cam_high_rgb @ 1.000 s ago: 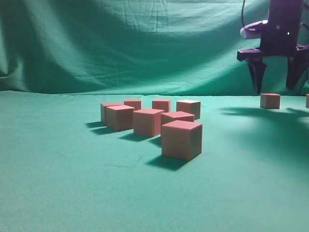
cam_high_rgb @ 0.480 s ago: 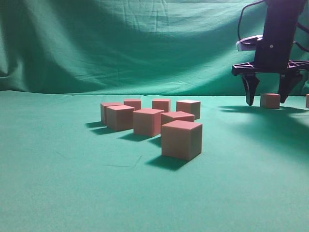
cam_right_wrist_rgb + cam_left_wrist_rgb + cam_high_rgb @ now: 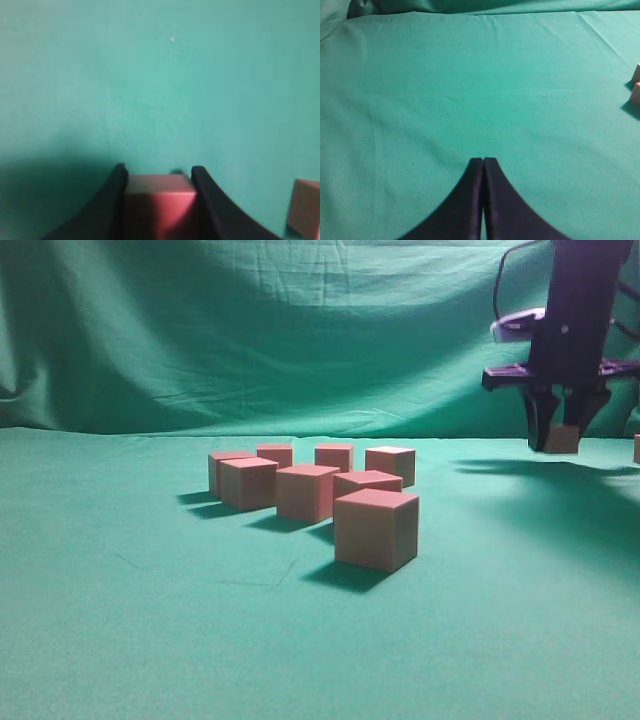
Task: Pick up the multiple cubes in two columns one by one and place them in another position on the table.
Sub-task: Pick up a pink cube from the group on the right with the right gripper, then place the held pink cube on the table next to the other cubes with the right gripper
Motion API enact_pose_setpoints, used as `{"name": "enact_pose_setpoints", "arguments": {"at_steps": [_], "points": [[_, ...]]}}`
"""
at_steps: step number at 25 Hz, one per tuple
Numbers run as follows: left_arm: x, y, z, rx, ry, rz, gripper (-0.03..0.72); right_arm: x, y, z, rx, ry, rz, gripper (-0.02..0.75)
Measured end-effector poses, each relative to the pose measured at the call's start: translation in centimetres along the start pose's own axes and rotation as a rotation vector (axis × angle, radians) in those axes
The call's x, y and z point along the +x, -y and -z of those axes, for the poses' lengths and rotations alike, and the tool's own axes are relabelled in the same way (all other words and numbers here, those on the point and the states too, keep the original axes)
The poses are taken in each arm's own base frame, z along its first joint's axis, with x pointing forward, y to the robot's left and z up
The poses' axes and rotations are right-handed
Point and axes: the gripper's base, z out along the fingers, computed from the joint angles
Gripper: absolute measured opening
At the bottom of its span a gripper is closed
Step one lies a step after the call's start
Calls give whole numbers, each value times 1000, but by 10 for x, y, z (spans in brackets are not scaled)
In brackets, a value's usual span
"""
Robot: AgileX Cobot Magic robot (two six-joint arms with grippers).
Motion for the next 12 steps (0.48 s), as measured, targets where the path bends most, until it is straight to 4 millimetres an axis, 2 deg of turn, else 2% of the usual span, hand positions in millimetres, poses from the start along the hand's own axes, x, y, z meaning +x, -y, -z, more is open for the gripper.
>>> {"name": "enact_pose_setpoints", "arguments": {"at_steps": [2, 6, 11, 12], "points": [[0, 0, 0, 0, 0, 0, 0, -4, 1, 23, -1, 38, -1, 255], [0, 0, 0, 0, 0, 0, 0, -9, 5, 96, -9, 142, -14, 255], [0, 0, 0, 0, 0, 0, 0, 5, 5, 188, -88, 211, -38, 255], [0, 0, 0, 0, 0, 0, 0, 10, 5, 201, -103, 207, -31, 255]]}}
